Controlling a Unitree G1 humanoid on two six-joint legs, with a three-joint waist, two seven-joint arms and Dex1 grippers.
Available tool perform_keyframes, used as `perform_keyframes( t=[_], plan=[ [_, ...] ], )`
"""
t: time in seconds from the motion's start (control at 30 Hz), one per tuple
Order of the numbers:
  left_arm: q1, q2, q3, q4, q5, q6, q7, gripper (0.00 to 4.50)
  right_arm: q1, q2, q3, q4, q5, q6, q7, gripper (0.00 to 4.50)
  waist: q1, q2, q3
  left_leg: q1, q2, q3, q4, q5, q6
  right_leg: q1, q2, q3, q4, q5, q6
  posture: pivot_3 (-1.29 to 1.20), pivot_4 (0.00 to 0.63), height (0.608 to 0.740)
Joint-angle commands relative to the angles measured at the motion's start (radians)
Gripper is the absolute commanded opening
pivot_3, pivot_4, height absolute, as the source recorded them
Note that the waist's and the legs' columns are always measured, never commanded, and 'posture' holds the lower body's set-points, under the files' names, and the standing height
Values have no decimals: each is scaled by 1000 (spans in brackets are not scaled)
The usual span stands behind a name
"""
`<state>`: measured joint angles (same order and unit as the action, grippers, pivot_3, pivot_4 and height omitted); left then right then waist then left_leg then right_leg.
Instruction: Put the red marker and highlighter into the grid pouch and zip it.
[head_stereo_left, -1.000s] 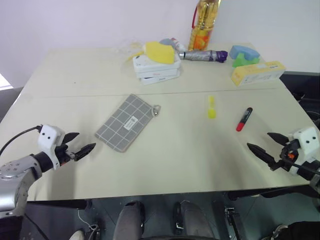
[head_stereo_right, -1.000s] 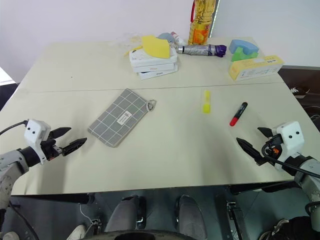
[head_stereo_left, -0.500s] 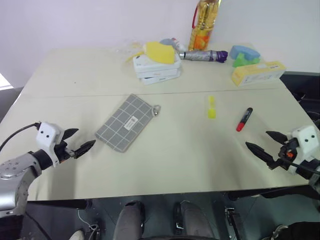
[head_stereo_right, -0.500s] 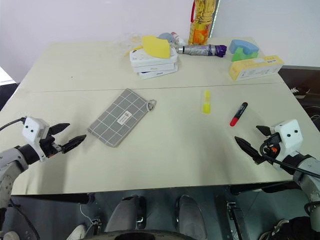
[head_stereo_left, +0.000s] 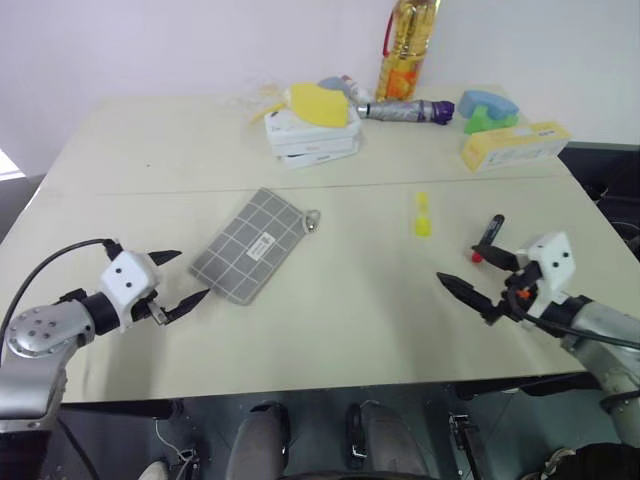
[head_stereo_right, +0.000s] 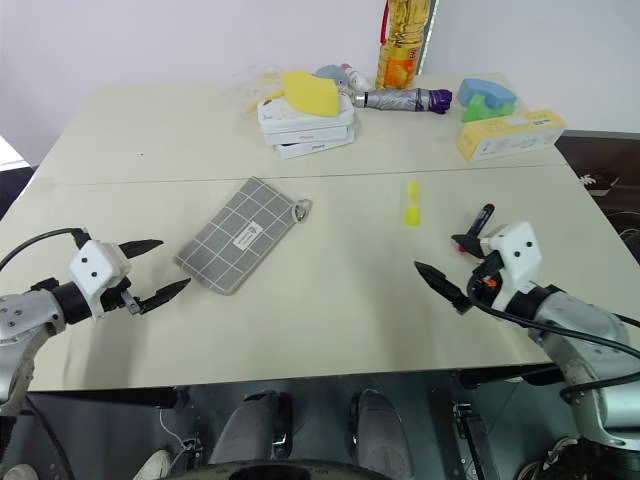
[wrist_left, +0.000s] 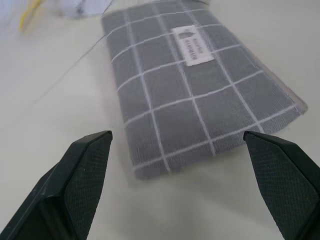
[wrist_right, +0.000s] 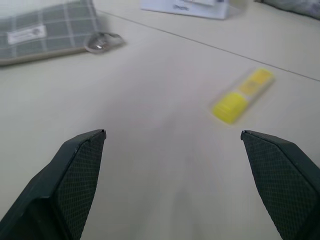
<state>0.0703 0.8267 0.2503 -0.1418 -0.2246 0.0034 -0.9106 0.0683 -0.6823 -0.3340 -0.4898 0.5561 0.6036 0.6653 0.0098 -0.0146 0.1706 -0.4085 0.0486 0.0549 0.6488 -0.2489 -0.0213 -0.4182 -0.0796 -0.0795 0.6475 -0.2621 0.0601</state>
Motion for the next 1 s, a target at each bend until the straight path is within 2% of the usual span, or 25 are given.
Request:
perform_keyframes(
  t=[0.03,0.23,0.53,0.7,0.8,0.9,1.0],
  plan=[
    [24,48,-14,-13,47,-97,-53,4441,-18,14,23,-43,15,-7,-11,4500,1,0,0,0,0,0,0,0,0,0,0,0,0,0,0,0,150,740],
    [-20,55,-115,47,209,-281,-14,4441,-17,48,77,-76,14,-6,-39,4500,6,0,0,-1,0,0,-1,0,0,-1,-1,0,0,0,0,0,150,740],
    [-130,-37,-266,191,458,-440,194,4441,-18,57,90,-99,26,0,-67,4500,5,2,-1,0,0,1,0,0,0,0,-1,0,0,2,3,0,150,740],
    [-156,-76,-300,243,506,-450,271,4441,-43,67,108,-116,37,7,-85,4500,8,4,-2,2,0,1,1,0,0,4,-1,-1,0,2,3,0,150,740],
    [-152,-74,-309,256,506,-466,288,4441,-106,89,167,-133,49,41,-107,4500,4,6,-4,4,0,0,1,0,0,5,-1,-1,0,1,3,0,150,740],
    [-145,-76,-307,269,493,-477,301,4441,-187,139,267,-119,14,59,-148,4500,3,8,-5,5,1,-1,1,0,0,6,-1,-1,0,1,3,0,150,740],
    [-141,-76,-305,279,467,-495,297,4441,-301,229,399,-25,-97,33,-223,4500,2,9,-6,5,1,-1,1,0,0,5,-1,-1,1,2,3,0,150,740]
  ],
)
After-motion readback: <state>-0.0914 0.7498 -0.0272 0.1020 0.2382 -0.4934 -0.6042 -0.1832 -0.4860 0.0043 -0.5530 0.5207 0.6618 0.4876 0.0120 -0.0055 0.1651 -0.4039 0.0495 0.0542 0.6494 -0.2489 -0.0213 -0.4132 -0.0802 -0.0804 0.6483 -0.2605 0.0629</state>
